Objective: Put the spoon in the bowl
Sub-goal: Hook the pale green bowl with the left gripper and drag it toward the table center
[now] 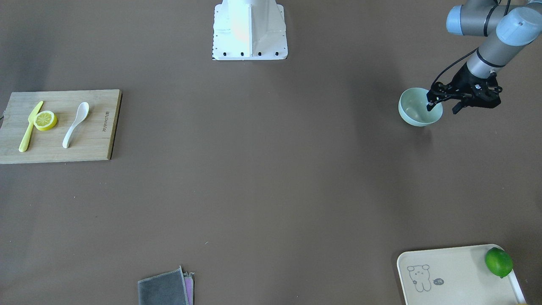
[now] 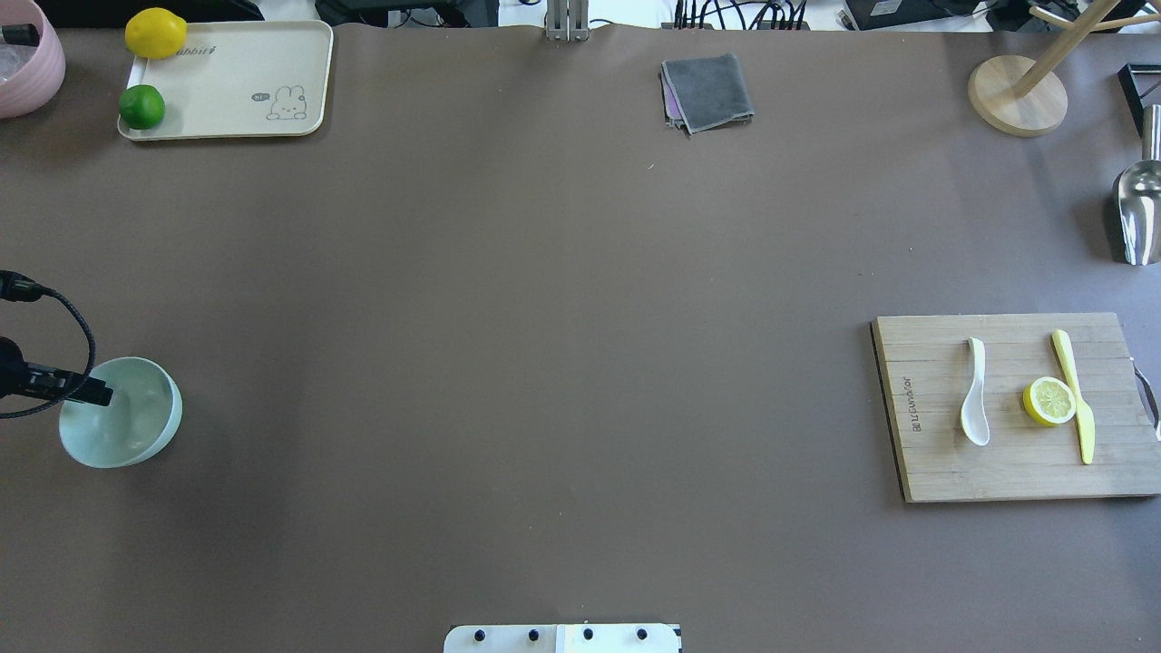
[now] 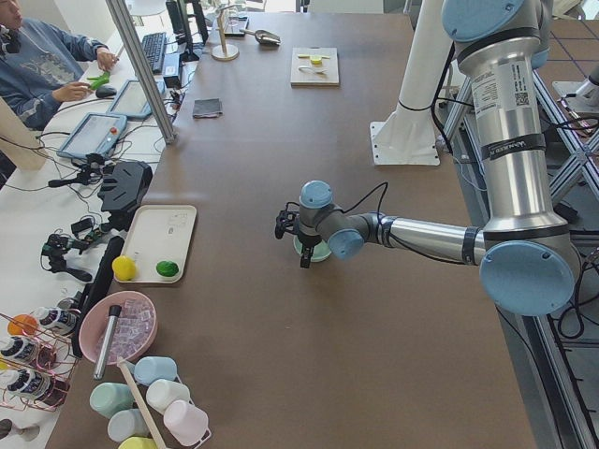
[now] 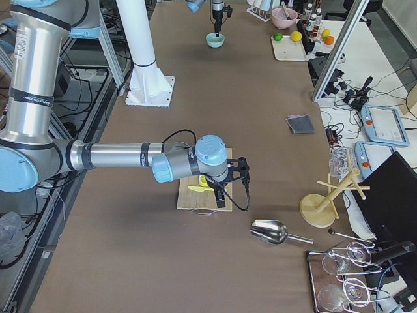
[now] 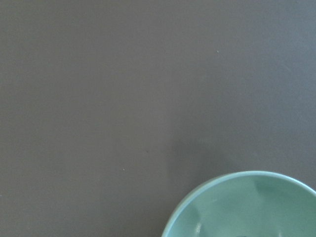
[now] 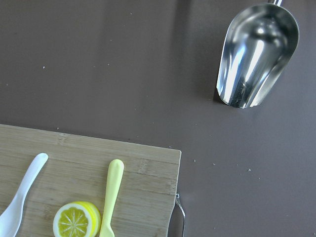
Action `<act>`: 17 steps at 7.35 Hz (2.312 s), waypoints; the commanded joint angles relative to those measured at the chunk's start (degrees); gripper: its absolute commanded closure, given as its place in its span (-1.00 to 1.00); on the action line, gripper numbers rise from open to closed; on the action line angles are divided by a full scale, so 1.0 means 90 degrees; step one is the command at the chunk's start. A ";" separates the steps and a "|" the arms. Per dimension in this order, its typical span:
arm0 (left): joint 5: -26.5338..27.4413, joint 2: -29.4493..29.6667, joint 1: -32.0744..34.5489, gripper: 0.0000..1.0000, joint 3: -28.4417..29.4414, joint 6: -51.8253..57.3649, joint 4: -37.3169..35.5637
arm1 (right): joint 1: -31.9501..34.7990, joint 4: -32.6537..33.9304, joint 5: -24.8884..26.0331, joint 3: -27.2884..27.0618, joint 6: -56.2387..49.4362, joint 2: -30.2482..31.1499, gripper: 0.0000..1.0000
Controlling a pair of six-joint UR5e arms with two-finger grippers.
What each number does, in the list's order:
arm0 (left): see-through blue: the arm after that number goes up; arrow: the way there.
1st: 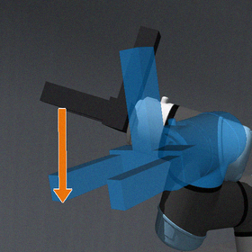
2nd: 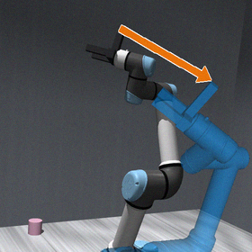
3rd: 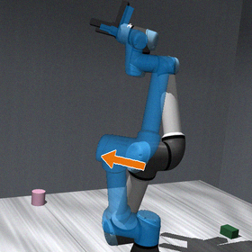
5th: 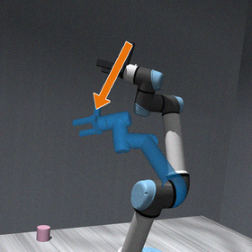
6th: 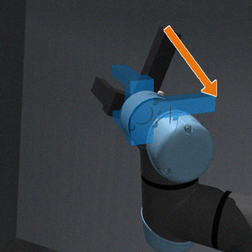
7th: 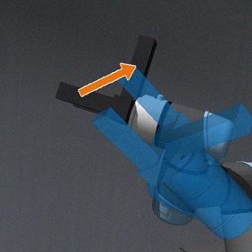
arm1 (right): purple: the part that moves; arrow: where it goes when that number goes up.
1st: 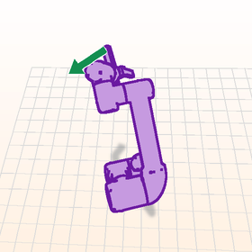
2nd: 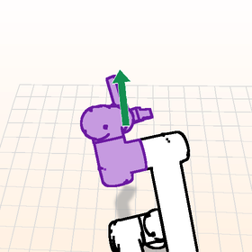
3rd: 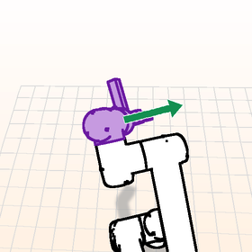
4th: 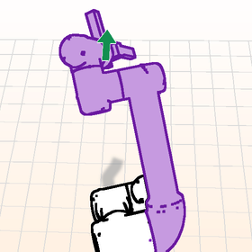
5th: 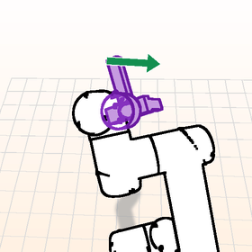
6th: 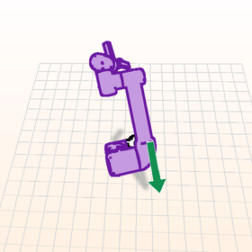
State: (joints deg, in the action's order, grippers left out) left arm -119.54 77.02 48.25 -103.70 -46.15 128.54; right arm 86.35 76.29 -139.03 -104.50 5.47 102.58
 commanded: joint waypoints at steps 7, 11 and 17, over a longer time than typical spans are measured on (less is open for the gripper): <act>-0.0018 0.0161 -0.0117 1.00 -0.0040 -0.0154 0.0005 | -0.0403 0.0000 0.0008 -0.0233 0.0405 -0.0030 -0.88; 0.0069 0.1621 -0.0885 1.00 -0.1035 -0.2082 -0.1425 | -0.1935 0.0000 0.0290 -0.1267 0.2562 -0.0089 -0.80; 0.1661 0.5102 -0.2734 1.00 -0.0218 -0.3953 -0.4194 | -0.3362 -0.0164 0.1100 -0.1104 0.3951 -0.0118 -0.74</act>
State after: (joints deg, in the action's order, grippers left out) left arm -105.82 118.88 25.54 -108.44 -79.41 91.89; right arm 58.93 75.83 -131.10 -115.26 37.84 101.64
